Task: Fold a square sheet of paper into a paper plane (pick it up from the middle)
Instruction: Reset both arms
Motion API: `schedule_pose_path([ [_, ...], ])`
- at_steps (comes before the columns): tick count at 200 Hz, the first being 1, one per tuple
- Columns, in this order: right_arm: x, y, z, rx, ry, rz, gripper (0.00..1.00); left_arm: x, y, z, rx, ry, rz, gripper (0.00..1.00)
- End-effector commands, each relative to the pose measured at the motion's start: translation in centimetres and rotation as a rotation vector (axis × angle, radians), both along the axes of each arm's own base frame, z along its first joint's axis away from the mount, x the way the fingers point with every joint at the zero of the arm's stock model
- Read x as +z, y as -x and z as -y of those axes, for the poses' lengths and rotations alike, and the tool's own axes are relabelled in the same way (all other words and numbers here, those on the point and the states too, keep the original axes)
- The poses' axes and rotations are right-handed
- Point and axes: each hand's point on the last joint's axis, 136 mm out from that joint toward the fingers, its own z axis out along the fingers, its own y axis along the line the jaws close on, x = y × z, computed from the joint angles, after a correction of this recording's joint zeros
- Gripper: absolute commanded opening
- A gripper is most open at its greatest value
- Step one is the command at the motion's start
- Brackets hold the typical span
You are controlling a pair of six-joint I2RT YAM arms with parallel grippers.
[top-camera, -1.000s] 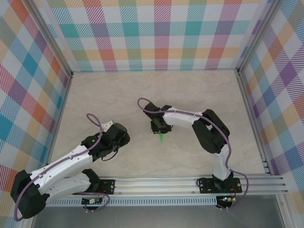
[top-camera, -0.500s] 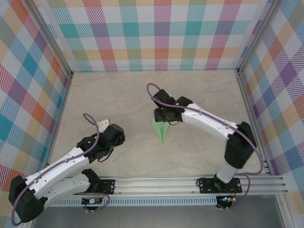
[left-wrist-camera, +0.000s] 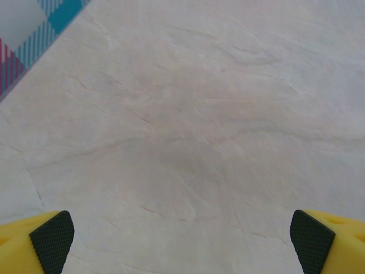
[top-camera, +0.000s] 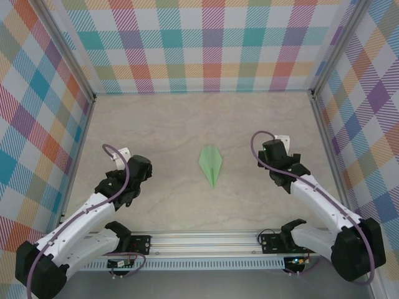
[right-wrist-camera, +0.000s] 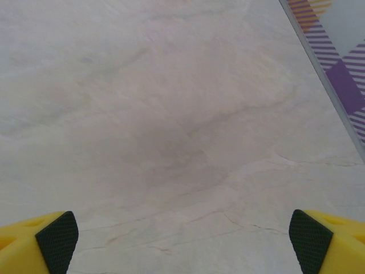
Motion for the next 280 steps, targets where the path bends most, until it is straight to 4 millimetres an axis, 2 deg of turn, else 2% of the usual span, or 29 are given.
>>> schedule_pose_path([
  [1, -0.6, -2.8, 1.0, 0.014, 0.019, 0.07, 1.0, -0.5, -1.3, -1.4, 0.018, -0.054, 0.001, 1.0],
  [12, -2.2, -3.5, 1.4, 0.016, 0.009, 0.082, 1.0, -0.7, -1.4, -2.4, 0.077, -0.054, 0.015, 1.0],
  [27, -3.9, -4.4, 0.6, 0.078, -0.053, 0.126, 1.0, -1.4, -1.9, -3.6, 0.133, -0.054, 0.036, 1.0],
  [50, -2.9, -5.5, -0.8, 0.171, -0.077, 0.208, 1.0, -1.1, -3.0, -4.2, 0.148, -0.07, 0.046, 1.0],
  [86, -1.8, -7.7, -0.4, 0.213, -0.097, 0.327, 1.0, -0.1, -5.4, -4.4, 0.101, -0.164, 0.099, 1.0],
  [100, -1.1, -8.4, -0.8, 0.262, -0.131, 0.382, 1.0, -0.7, -6.1, -4.7, 0.085, -0.202, 0.103, 1.0],
  [123, -2.5, -9.5, -0.8, 0.291, -0.138, 0.41, 1.0, -2.8, -7.1, -5.0, 0.062, -0.154, 0.14, 1.0],
  [133, -2.8, -9.4, -0.7, 0.305, -0.181, 0.37, 1.0, -3.0, -7.6, -4.7, 0.029, -0.167, 0.156, 1.0],
  [155, -3.3, -9.4, -0.2, 0.286, -0.169, 0.433, 1.0, -3.1, -8.4, -4.3, -0.021, -0.168, 0.209, 1.0],
  [164, -3.9, -9.5, -0.1, 0.275, -0.19, 0.363, 1.0, -3.4, -8.9, -4.5, -0.029, -0.149, 0.229, 1.0],
  [210, -3.8, -9.7, 0.8, 0.231, -0.198, 0.378, 1.0, -3.4, -11.7, -2.9, -0.157, -0.106, 0.294, 1.0],
  [239, -3.8, -9.7, 1.0, 0.219, -0.195, 0.381, 1.0, -6.2, -13.6, -2.0, -0.222, -0.091, 0.322, 1.0],
  [246, -3.8, -9.7, 1.1, 0.216, -0.195, 0.38, 1.0, -7.1, -13.7, -1.8, -0.233, -0.074, 0.252, 1.0],
  [280, -3.8, -9.7, 1.1, 0.213, -0.196, 0.379, 1.0, -7.1, -14.0, -2.2, -0.232, -0.034, 0.245, 1.0],
])
